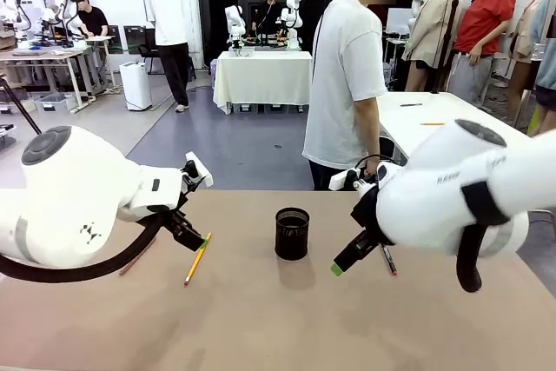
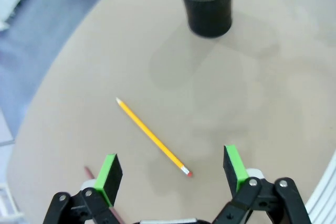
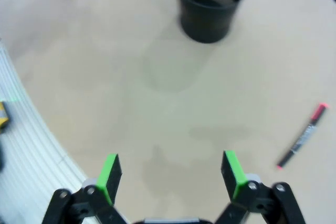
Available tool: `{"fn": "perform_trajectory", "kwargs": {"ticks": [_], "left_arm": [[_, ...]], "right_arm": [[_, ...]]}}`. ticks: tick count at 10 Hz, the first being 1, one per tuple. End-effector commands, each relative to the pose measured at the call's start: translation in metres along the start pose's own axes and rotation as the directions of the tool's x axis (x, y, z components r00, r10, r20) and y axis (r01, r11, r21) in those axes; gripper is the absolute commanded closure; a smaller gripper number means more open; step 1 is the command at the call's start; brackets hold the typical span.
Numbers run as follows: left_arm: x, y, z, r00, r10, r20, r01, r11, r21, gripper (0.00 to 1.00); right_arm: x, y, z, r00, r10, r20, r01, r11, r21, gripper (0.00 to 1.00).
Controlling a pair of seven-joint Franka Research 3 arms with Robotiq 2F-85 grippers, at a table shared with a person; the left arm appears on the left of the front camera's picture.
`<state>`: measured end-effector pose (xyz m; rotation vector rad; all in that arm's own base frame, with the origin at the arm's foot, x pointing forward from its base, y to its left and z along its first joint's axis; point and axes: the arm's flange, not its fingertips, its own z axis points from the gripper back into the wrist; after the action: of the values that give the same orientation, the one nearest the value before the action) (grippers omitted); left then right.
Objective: Place the pens into the pen holder.
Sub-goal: Pick up a writing instrument from the table and place it into the Pen holder.
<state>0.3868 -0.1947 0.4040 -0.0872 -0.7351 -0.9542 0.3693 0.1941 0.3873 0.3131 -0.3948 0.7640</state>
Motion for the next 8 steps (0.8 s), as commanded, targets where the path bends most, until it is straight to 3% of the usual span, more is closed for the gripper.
{"fn": "perform_trajectory", "kwargs": {"ticks": [1, 3, 5, 8], "left_arm": [[-0.047, 0.001, 0.019, 0.991, -0.111, 0.071, 0.112, 0.994, -0.011, 0.0], [-0.064, -0.016, 0.038, 0.974, -0.219, 0.053, 0.216, 0.975, 0.06, 0.0], [-0.086, -0.031, 0.058, 0.971, -0.237, 0.036, 0.232, 0.967, 0.102, 0.0], [-0.119, -0.057, 0.097, 0.963, -0.194, 0.186, 0.163, 0.972, 0.172, 0.0]], "right_arm": [[0.008, -0.024, 0.022, 1.0, 0.03, -0.008, -0.029, 0.993, 0.111, 0.0], [0.024, -0.019, 0.044, 0.993, 0.109, 0.041, -0.114, 0.985, 0.127, 0.0], [0.042, -0.024, 0.072, 0.986, 0.14, 0.088, -0.15, 0.983, 0.109, 0.0], [0.056, -0.047, 0.113, 0.948, 0.245, 0.201, -0.263, 0.962, 0.068, 0.0]]}}
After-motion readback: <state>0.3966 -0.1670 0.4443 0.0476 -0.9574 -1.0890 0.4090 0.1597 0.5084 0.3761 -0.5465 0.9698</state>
